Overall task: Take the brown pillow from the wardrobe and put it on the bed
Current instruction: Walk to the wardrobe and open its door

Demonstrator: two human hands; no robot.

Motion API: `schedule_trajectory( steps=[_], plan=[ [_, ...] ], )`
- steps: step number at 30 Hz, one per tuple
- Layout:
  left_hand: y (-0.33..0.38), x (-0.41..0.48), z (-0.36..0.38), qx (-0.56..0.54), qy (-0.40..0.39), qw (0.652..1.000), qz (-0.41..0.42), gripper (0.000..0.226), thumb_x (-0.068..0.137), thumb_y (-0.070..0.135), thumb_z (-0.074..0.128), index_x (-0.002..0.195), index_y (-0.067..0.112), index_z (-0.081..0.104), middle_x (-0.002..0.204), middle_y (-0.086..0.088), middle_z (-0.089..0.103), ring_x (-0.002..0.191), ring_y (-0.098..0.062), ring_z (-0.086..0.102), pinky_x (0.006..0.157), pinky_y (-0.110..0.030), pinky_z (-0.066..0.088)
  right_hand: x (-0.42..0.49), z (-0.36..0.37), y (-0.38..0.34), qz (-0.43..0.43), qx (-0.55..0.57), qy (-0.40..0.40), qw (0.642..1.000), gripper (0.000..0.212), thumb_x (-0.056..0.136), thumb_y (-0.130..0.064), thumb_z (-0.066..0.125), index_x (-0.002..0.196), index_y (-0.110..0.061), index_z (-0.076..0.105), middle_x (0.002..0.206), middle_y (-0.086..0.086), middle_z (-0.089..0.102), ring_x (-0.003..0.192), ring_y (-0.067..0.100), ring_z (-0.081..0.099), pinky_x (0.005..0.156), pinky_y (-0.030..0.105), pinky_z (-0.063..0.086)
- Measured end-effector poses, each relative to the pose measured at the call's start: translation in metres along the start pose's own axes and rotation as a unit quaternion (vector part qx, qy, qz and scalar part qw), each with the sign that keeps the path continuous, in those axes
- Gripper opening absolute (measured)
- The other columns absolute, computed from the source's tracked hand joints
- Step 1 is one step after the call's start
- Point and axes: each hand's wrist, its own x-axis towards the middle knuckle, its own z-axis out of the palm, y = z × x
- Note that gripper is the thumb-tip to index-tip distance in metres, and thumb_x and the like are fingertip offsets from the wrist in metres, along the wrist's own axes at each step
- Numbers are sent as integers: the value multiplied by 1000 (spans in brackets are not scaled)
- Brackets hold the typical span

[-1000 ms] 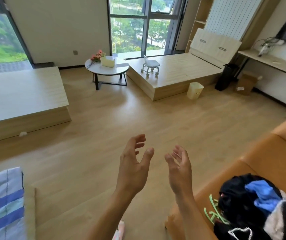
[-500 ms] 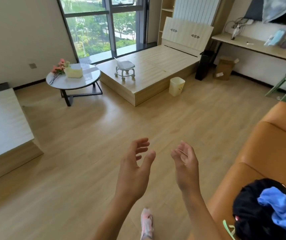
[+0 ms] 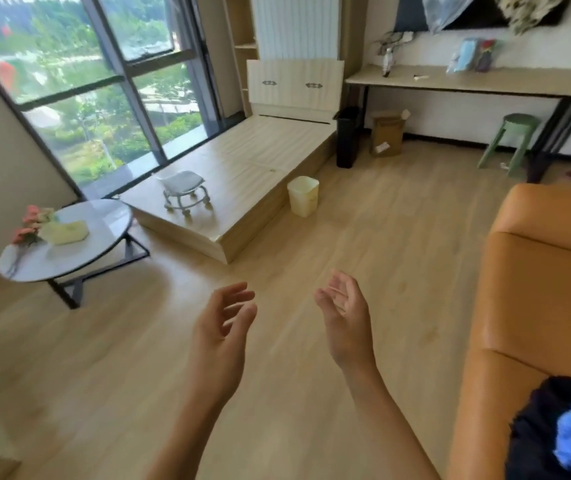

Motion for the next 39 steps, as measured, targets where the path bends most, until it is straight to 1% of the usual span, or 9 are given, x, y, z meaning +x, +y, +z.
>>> schedule_trajectory(
  steps=[7,14,17,22,24,26,29,35,39],
  plan=[
    [-12,124,104,-50,-104,993,-8,26,91,30,62,116,26,69,107,5,77,100,-8,72,84,-30,56,107,-50,15,30,-15,126,991,42,99,-13,69,139,-15,57,137,2,63,124,16,62,112,37,47],
    [-13,275,213,-94,-204,975,-9,31,89,36,58,115,27,70,108,11,76,103,-10,71,87,-33,54,245,-77,12,32,-31,214,976,36,100,-13,68,132,-23,58,135,0,66,121,7,64,108,32,51],
    [2,349,260,-103,-236,966,-7,32,89,40,57,116,29,69,110,13,76,105,-8,70,90,-34,54,313,-90,-4,25,-27,243,969,37,100,-15,68,135,-21,58,135,0,66,122,6,64,102,24,50],
    [33,438,336,-116,-292,949,6,34,90,43,57,117,28,69,113,8,74,107,-8,69,93,-36,54,394,-122,-28,12,-29,301,953,34,101,-13,65,132,-25,58,129,-3,67,112,-7,65,89,9,49],
    [39,465,364,-121,-311,943,6,33,90,44,57,117,29,69,113,9,75,107,-8,69,94,-36,54,423,-133,-31,12,-25,324,946,33,101,-14,65,132,-26,58,128,-3,67,110,-7,65,89,10,48],
    [38,491,393,-118,-324,939,3,33,90,44,57,117,30,69,113,12,75,108,-8,69,96,-39,54,458,-145,-29,14,-27,337,941,32,101,-13,65,130,-25,57,128,0,67,112,-1,65,89,13,48],
    [36,527,437,-114,-334,936,-10,32,89,44,57,115,30,70,111,14,76,109,-10,70,98,-43,54,518,-163,-20,17,-24,344,939,31,101,-9,64,128,-23,57,127,6,68,112,2,64,83,9,49],
    [45,608,533,-99,-337,936,-3,33,88,43,56,115,28,70,112,10,76,109,-11,69,99,-44,53,653,-209,-3,15,-9,331,943,31,101,-10,65,130,-19,59,128,8,68,108,-1,63,80,3,46],
    [70,666,596,-85,-339,937,16,31,90,42,57,116,30,70,110,13,76,108,-7,69,99,-43,54,744,-251,-18,5,-8,319,948,34,102,-13,64,135,-15,59,128,7,68,108,-4,62,81,2,46]
  ],
)
